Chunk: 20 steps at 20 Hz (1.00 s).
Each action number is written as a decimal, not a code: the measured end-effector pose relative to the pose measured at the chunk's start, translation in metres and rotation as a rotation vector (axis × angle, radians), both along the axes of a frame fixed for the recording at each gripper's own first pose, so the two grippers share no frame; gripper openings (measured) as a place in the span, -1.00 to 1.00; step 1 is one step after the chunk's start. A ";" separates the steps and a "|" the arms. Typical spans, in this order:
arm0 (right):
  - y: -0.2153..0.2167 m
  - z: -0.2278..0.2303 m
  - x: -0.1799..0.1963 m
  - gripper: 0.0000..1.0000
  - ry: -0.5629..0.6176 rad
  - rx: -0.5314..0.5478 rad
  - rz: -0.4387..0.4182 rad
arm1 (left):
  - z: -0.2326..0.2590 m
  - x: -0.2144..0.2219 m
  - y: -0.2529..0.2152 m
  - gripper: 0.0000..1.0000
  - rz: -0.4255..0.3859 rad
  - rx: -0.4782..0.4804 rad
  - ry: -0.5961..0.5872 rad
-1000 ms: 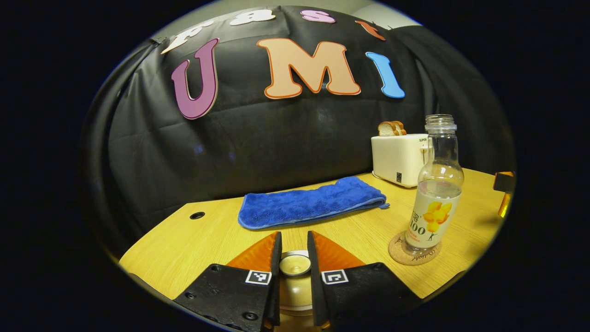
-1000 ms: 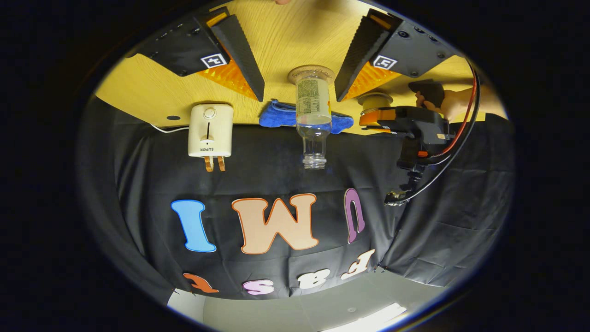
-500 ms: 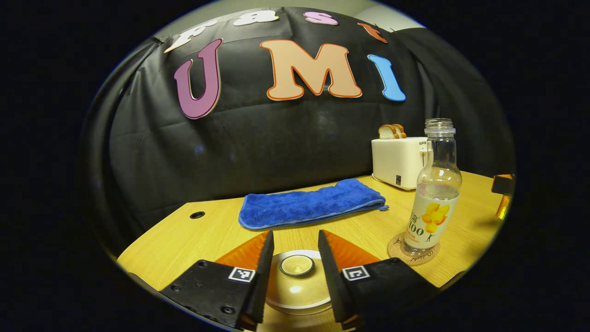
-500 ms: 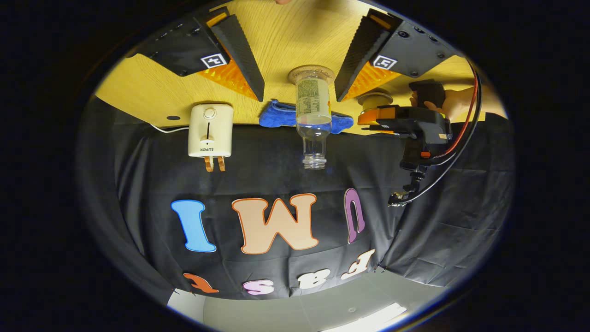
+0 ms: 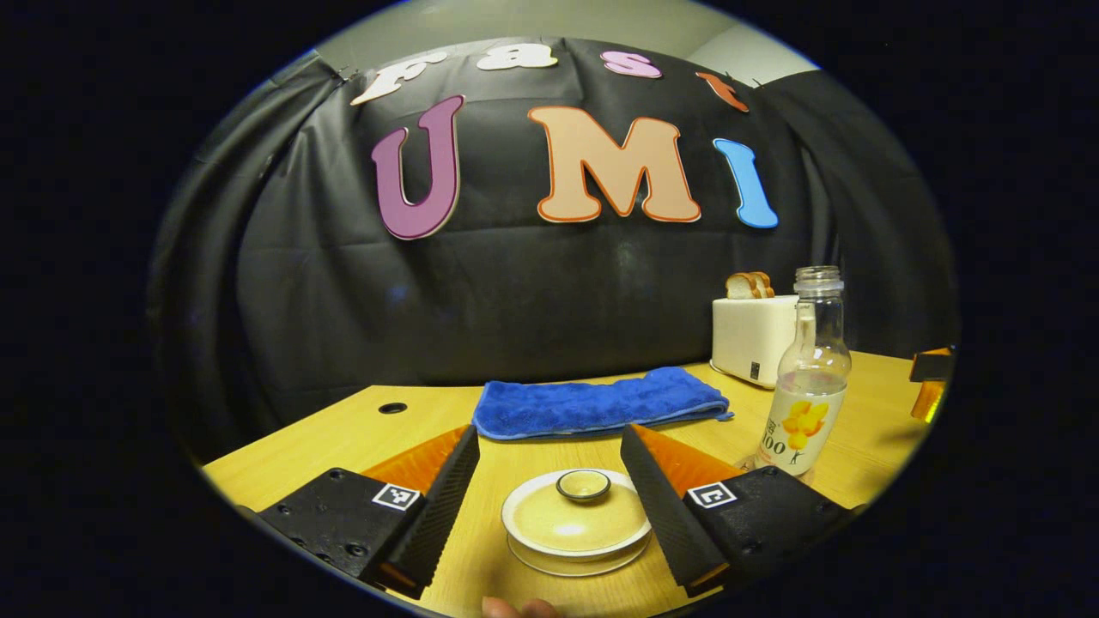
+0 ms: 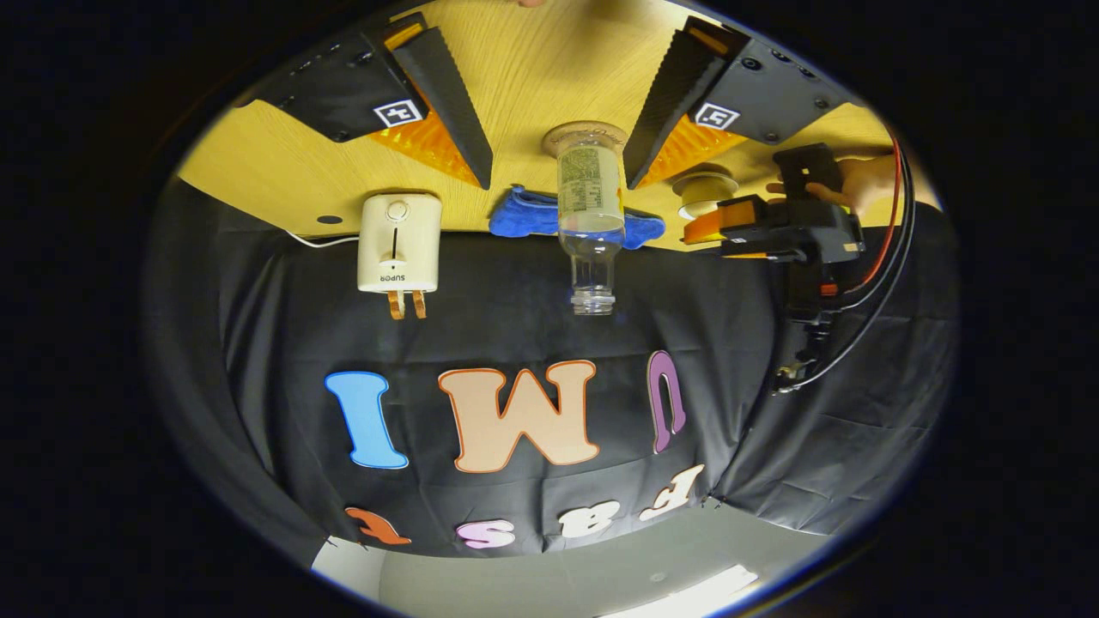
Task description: Open the teacup lid with one hand, grasp the water bottle and pour water into the teacup with the other hand; after pouring, place the water bottle on the coaster and then close the teacup lid.
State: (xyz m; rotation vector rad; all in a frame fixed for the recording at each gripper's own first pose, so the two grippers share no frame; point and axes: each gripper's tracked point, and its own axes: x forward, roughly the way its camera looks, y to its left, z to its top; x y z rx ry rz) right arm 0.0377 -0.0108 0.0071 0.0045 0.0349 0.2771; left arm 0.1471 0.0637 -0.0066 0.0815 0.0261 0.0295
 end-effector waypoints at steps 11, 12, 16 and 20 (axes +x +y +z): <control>-0.016 0.002 -0.013 0.95 -0.006 -0.006 -0.112 | 0.003 -0.073 -0.021 0.94 0.015 -0.085 -0.024; -0.016 0.002 -0.016 0.95 -0.005 -0.006 -0.122 | 0.001 -0.082 -0.023 0.93 0.025 -0.086 -0.019; -0.015 0.003 -0.030 0.95 -0.008 -0.008 -0.157 | 0.004 -0.111 -0.047 0.93 0.018 -0.084 -0.026; -0.007 0.004 -0.048 0.95 -0.006 -0.009 -0.156 | 0.004 -0.136 -0.061 1.00 0.036 -0.083 -0.023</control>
